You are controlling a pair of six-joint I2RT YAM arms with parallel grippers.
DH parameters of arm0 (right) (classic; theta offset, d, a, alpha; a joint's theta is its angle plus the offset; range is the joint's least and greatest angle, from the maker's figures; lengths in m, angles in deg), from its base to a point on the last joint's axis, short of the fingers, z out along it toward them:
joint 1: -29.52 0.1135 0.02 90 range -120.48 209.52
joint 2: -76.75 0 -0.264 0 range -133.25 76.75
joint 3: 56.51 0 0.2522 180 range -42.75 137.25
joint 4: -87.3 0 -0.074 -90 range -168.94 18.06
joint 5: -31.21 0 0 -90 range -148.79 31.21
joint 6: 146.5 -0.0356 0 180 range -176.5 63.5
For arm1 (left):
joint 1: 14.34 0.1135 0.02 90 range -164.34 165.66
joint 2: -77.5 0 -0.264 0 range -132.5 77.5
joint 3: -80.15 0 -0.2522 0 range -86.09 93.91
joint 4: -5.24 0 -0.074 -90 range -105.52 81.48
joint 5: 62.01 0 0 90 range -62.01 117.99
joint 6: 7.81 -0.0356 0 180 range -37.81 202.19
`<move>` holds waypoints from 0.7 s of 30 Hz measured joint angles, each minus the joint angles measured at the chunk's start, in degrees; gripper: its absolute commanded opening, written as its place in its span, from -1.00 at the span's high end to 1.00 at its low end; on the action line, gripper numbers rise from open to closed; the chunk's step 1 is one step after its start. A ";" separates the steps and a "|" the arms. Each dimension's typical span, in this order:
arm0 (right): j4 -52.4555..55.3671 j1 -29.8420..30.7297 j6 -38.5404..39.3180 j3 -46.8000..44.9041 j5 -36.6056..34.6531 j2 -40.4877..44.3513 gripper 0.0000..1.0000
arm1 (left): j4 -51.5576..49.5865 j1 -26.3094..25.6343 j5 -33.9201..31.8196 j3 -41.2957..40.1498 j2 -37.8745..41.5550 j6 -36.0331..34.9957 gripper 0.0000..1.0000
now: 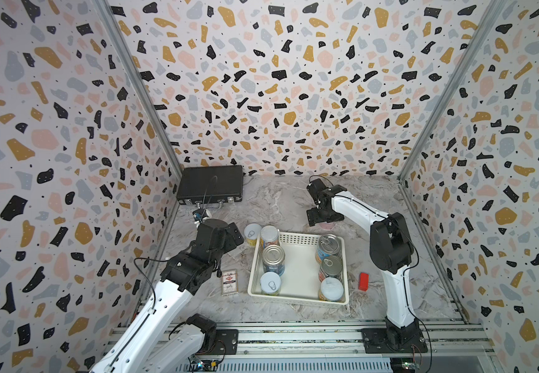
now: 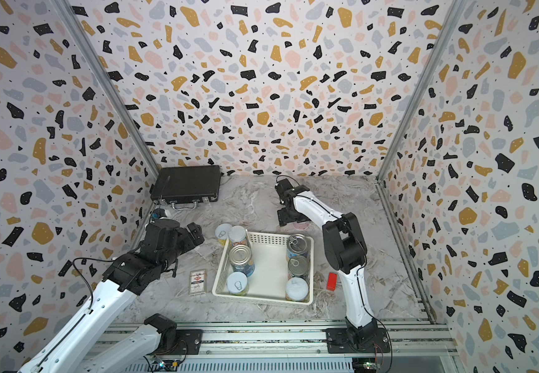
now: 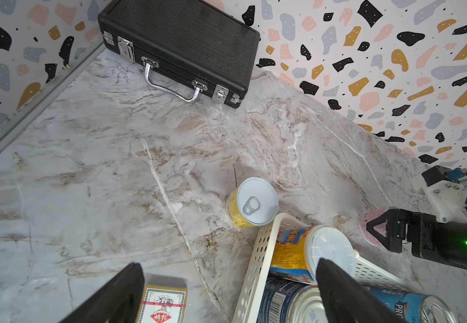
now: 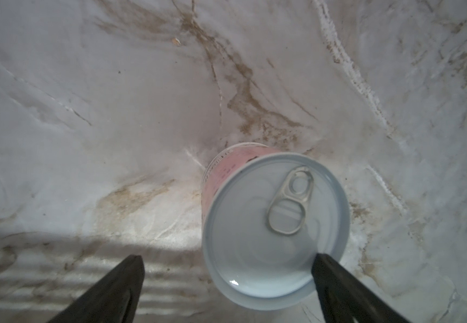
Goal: Put the canned food in the basket
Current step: Move the canned food to the center of the board.
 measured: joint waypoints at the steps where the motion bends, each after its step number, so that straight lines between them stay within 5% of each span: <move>1: 0.07 -0.07 -0.02 0.02 -0.09 -0.02 -1.00 | 0.02 0.00 0.00 0.00 0.00 0.00 -0.99; 21: 1.20 -5.20 -1.07 -1.42 -3.04 0.66 -1.00 | 0.02 0.07 0.44 -0.02 -0.90 0.00 -0.99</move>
